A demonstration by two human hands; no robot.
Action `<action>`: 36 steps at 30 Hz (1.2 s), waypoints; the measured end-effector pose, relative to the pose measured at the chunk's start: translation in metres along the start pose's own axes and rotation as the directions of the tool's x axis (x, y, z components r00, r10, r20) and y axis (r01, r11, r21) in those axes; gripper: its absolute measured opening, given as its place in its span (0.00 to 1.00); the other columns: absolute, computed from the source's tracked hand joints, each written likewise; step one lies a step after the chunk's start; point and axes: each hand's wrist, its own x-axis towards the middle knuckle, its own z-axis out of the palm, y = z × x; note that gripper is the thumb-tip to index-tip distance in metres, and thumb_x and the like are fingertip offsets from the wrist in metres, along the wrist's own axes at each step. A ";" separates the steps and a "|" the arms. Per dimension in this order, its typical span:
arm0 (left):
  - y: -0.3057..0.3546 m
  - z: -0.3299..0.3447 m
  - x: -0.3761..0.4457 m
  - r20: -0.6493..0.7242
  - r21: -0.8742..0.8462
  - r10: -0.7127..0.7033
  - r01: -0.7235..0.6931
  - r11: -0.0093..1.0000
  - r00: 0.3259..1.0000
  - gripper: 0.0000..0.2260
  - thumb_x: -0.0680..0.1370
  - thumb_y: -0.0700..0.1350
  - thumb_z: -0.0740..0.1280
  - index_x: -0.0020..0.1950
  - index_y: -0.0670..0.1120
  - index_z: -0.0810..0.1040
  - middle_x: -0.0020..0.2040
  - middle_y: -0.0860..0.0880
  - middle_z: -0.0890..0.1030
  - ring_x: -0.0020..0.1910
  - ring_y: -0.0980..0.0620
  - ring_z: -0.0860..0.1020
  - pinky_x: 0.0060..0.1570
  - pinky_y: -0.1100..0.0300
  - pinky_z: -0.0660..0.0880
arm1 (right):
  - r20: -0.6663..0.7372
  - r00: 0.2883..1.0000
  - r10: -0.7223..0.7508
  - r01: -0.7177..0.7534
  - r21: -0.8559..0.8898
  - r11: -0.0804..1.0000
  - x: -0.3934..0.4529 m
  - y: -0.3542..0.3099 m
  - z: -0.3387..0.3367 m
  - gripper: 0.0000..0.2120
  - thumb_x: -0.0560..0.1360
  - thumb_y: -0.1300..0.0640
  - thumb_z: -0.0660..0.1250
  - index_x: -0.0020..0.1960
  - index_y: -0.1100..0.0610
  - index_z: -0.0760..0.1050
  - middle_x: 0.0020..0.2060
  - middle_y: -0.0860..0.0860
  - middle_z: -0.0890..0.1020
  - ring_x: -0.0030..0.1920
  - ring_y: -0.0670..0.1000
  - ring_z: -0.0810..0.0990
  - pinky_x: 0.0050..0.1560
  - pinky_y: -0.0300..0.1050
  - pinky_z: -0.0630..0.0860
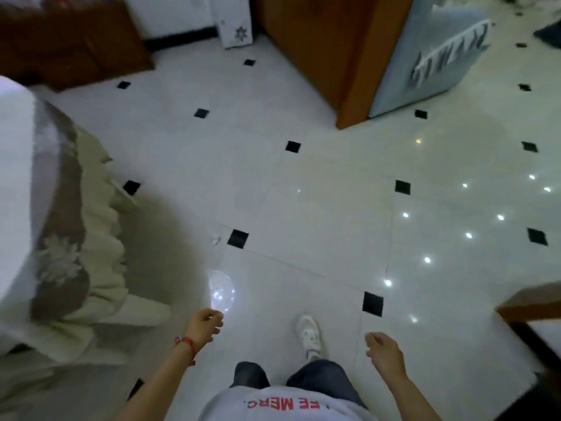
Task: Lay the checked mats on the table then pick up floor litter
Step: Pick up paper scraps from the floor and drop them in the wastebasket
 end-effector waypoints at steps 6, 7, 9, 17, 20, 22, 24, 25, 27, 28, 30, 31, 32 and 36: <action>0.008 -0.016 0.003 -0.204 -0.305 -0.159 0.091 0.948 0.966 0.09 0.78 0.38 0.60 0.38 0.42 0.73 0.37 0.43 0.74 0.32 0.51 0.70 0.33 0.61 0.65 | 0.249 0.956 -0.157 0.214 -0.222 0.951 0.066 -0.121 0.015 0.15 0.77 0.59 0.58 0.48 0.71 0.75 0.47 0.63 0.81 0.50 0.62 0.80 0.48 0.48 0.73; 0.009 -0.016 0.003 -0.217 -0.356 -0.194 0.107 0.928 0.957 0.11 0.78 0.37 0.60 0.36 0.43 0.73 0.36 0.44 0.74 0.31 0.51 0.69 0.32 0.61 0.65 | 0.295 0.937 -0.186 0.263 -0.251 0.931 0.073 -0.141 0.018 0.14 0.78 0.58 0.58 0.48 0.68 0.76 0.47 0.61 0.81 0.50 0.61 0.79 0.48 0.47 0.72; 0.011 -0.014 0.002 -0.232 -0.443 -0.242 0.119 0.888 0.942 0.12 0.78 0.37 0.60 0.34 0.43 0.73 0.35 0.44 0.74 0.31 0.50 0.69 0.32 0.61 0.64 | 0.367 0.901 -0.230 0.345 -0.288 0.893 0.087 -0.179 0.028 0.11 0.78 0.57 0.58 0.49 0.63 0.76 0.47 0.59 0.81 0.51 0.60 0.79 0.48 0.44 0.71; 0.004 -0.037 0.025 -0.245 -0.603 -0.406 0.189 0.775 0.880 0.07 0.78 0.37 0.60 0.41 0.42 0.75 0.37 0.43 0.75 0.31 0.51 0.69 0.31 0.62 0.63 | 0.555 0.795 -0.243 0.497 -0.367 0.787 0.108 -0.291 0.118 0.08 0.77 0.57 0.61 0.50 0.59 0.77 0.38 0.53 0.79 0.44 0.57 0.80 0.43 0.43 0.73; 0.008 -0.066 0.058 -0.252 -0.630 -0.468 0.224 0.744 0.847 0.05 0.78 0.38 0.60 0.43 0.40 0.74 0.35 0.45 0.74 0.31 0.51 0.69 0.31 0.62 0.65 | 0.570 0.793 -0.213 0.490 -0.391 0.779 0.116 -0.326 0.158 0.08 0.77 0.57 0.62 0.50 0.59 0.77 0.40 0.55 0.80 0.41 0.55 0.79 0.41 0.42 0.72; 0.021 -0.089 0.086 -0.238 -0.613 -0.467 0.242 0.753 0.851 0.08 0.78 0.38 0.60 0.40 0.42 0.74 0.35 0.45 0.74 0.32 0.51 0.69 0.33 0.61 0.65 | 0.559 0.807 -0.189 0.465 -0.406 0.786 0.123 -0.348 0.179 0.07 0.77 0.58 0.62 0.50 0.60 0.76 0.40 0.55 0.80 0.40 0.54 0.78 0.39 0.42 0.72; 0.042 -0.113 0.115 -0.221 -0.604 -0.456 0.246 0.758 0.862 0.12 0.78 0.37 0.59 0.35 0.44 0.72 0.34 0.46 0.74 0.32 0.51 0.69 0.32 0.61 0.65 | 0.555 0.816 -0.163 0.448 -0.427 0.786 0.129 -0.372 0.198 0.08 0.77 0.58 0.61 0.50 0.60 0.76 0.39 0.53 0.79 0.40 0.54 0.78 0.39 0.42 0.72; 0.054 -0.125 0.130 -0.221 -0.596 -0.442 0.239 0.767 0.869 0.13 0.78 0.37 0.59 0.34 0.44 0.72 0.34 0.46 0.73 0.32 0.52 0.69 0.32 0.61 0.65 | 0.552 0.819 -0.154 0.441 -0.435 0.785 0.134 -0.383 0.207 0.08 0.77 0.58 0.61 0.51 0.60 0.76 0.40 0.53 0.79 0.40 0.54 0.78 0.39 0.42 0.72; 0.077 -0.149 0.161 -0.214 -0.572 -0.400 0.217 0.791 0.891 0.12 0.78 0.38 0.59 0.35 0.45 0.73 0.35 0.48 0.74 0.33 0.53 0.70 0.32 0.62 0.66 | 0.544 0.828 -0.139 0.425 -0.445 0.789 0.143 -0.406 0.226 0.08 0.77 0.58 0.61 0.52 0.60 0.76 0.42 0.54 0.79 0.41 0.54 0.78 0.41 0.43 0.73; 0.088 -0.159 0.175 -0.209 -0.557 -0.373 0.203 0.805 0.904 0.12 0.78 0.38 0.59 0.36 0.45 0.73 0.35 0.48 0.74 0.34 0.53 0.70 0.33 0.63 0.66 | 0.536 0.834 -0.133 0.414 -0.447 0.793 0.148 -0.416 0.236 0.08 0.77 0.58 0.61 0.52 0.60 0.76 0.43 0.55 0.80 0.42 0.55 0.79 0.43 0.44 0.74; 0.108 -0.176 0.199 -0.202 -0.518 -0.321 0.177 0.837 0.925 0.12 0.79 0.38 0.59 0.36 0.46 0.73 0.35 0.50 0.74 0.35 0.53 0.71 0.34 0.64 0.67 | 0.522 0.844 -0.122 0.400 -0.460 0.793 0.154 -0.435 0.253 0.08 0.77 0.57 0.61 0.51 0.59 0.76 0.43 0.55 0.80 0.44 0.57 0.80 0.47 0.47 0.76; 0.114 -0.182 0.211 -0.202 -0.495 -0.302 0.169 0.852 0.932 0.13 0.78 0.38 0.59 0.35 0.47 0.73 0.35 0.50 0.74 0.35 0.54 0.71 0.34 0.65 0.67 | 0.525 0.844 -0.112 0.395 -0.467 0.791 0.159 -0.442 0.262 0.08 0.77 0.57 0.61 0.50 0.59 0.76 0.43 0.55 0.80 0.44 0.57 0.80 0.48 0.47 0.76; 0.117 -0.186 0.225 -0.199 -0.482 -0.294 0.168 0.860 0.935 0.13 0.78 0.38 0.60 0.34 0.48 0.72 0.35 0.50 0.74 0.34 0.55 0.71 0.34 0.65 0.67 | 0.530 0.842 -0.099 0.392 -0.475 0.787 0.164 -0.448 0.272 0.07 0.77 0.57 0.61 0.50 0.59 0.76 0.43 0.55 0.80 0.44 0.56 0.80 0.47 0.46 0.75; 0.105 -0.190 0.278 -0.176 -0.526 -0.364 0.225 0.820 0.915 0.12 0.78 0.38 0.60 0.35 0.48 0.73 0.35 0.50 0.75 0.34 0.53 0.72 0.33 0.65 0.67 | 0.561 0.827 -0.035 0.402 -0.545 0.736 0.200 -0.463 0.322 0.06 0.76 0.59 0.60 0.47 0.58 0.76 0.46 0.59 0.81 0.47 0.59 0.80 0.51 0.49 0.75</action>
